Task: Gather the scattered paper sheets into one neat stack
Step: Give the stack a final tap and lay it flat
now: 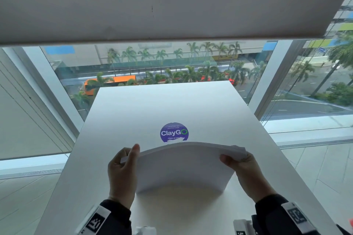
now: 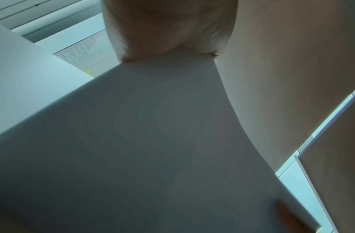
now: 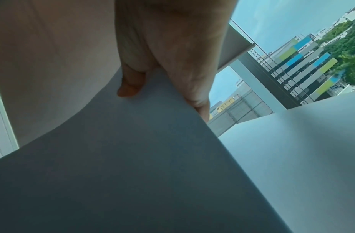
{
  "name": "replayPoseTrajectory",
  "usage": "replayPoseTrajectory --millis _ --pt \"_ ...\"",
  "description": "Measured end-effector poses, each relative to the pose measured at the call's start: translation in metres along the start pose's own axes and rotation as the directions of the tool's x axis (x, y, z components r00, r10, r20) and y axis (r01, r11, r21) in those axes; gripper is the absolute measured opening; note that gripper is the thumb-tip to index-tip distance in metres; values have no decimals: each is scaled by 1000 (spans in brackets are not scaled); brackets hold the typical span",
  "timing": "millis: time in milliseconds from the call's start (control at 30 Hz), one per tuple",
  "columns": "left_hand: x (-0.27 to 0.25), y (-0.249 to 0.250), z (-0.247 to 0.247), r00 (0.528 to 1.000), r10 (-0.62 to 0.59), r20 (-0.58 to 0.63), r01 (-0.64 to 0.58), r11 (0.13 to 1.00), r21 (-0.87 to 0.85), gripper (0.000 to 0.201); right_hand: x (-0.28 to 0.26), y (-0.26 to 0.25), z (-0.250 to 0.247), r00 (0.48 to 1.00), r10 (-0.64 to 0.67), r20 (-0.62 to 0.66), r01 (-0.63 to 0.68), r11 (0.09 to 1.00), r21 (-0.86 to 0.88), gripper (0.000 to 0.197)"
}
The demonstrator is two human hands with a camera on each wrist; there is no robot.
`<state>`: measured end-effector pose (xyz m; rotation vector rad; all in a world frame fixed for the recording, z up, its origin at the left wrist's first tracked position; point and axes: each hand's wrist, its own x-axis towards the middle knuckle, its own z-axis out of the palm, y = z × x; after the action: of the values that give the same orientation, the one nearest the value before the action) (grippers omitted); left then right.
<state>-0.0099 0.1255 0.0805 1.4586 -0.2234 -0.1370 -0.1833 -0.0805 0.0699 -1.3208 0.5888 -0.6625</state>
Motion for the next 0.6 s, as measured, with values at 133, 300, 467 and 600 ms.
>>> replayPoseTrajectory --millis 133,300,467,600 --pt "2 2 1 999 27 -30 -26 999 48 36 4 -9 -3 995 -88 -39 88 996 -22 5" --pt "7 10 6 1000 -3 -27 4 999 50 27 4 -16 5 988 -115 -104 111 993 -37 28" --pt "13 8 5 999 4 -33 -2 999 50 43 -1 -16 6 979 -196 -59 193 980 -56 33" --pt "9 1 -3 973 222 66 -227 971 75 55 -7 -10 -4 985 -162 66 169 980 -106 34"
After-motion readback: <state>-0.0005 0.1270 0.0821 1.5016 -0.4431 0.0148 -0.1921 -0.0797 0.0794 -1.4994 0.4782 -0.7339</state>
